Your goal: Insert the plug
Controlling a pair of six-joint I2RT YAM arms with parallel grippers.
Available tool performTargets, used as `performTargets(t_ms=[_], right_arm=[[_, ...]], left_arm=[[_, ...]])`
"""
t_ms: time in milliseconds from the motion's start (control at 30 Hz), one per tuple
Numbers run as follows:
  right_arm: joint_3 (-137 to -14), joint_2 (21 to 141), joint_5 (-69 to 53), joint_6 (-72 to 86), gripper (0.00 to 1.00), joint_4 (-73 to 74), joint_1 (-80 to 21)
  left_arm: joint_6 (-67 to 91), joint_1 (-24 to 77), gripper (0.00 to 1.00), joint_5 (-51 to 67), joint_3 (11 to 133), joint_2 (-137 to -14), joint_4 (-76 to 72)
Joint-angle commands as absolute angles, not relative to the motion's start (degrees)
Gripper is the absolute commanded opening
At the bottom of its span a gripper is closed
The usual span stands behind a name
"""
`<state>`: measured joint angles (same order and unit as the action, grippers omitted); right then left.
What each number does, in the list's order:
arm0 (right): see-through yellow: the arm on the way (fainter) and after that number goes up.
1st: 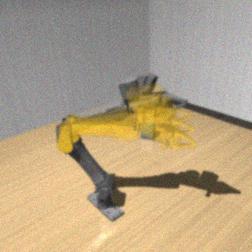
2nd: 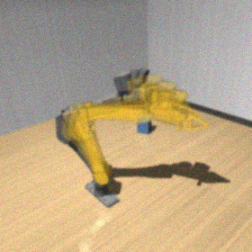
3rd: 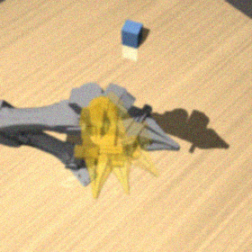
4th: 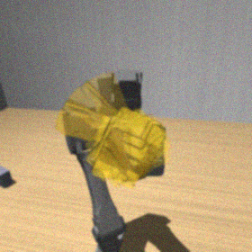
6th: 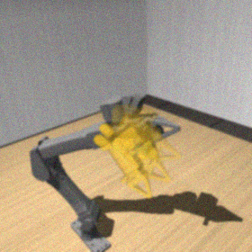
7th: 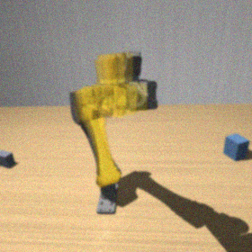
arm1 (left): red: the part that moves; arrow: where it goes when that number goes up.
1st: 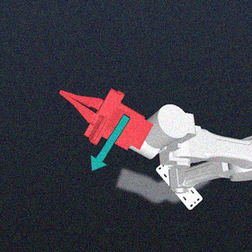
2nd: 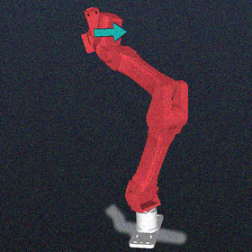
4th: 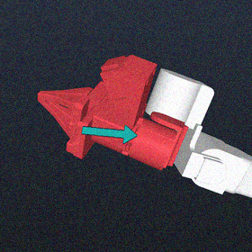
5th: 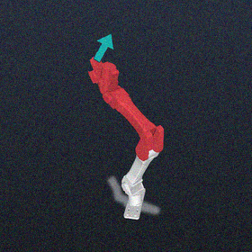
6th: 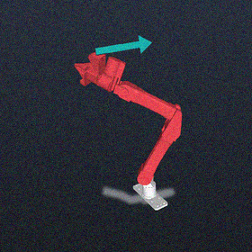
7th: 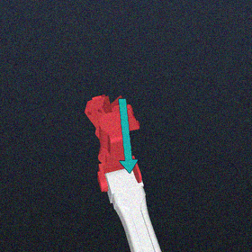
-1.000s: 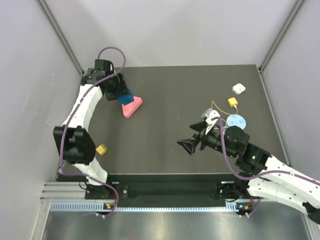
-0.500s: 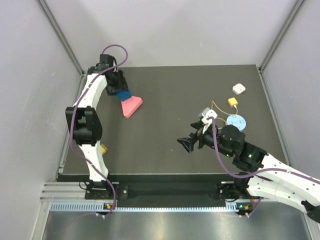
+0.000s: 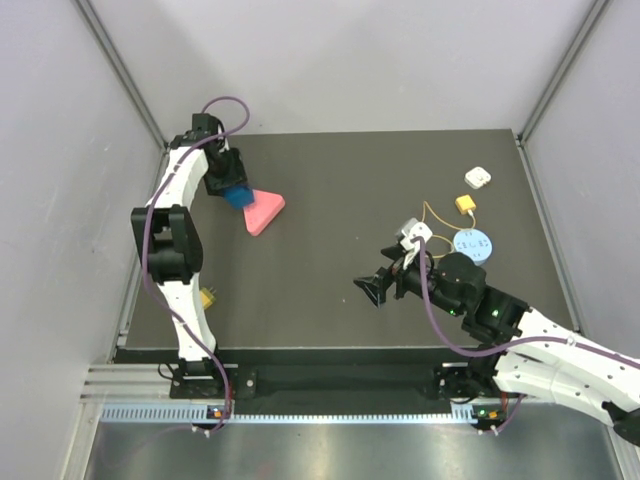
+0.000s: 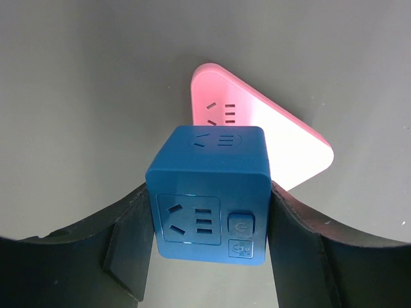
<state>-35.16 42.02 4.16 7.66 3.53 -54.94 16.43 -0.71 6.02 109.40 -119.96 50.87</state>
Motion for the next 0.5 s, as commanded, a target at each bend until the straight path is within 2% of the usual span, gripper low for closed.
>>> performTargets(t_ms=[0,467], right_arm=[[-35.7,40.7,4.9,8.1,1.0,0.4,-54.4],[-34.1,41.3,4.7,9.6,1.0,-1.9,-54.4]], left_arm=[[14.4,-1.1,0.0,5.7,112.3,-119.6,48.9],[13.2,-1.9,0.0,5.5,116.3,-123.8,49.3]])
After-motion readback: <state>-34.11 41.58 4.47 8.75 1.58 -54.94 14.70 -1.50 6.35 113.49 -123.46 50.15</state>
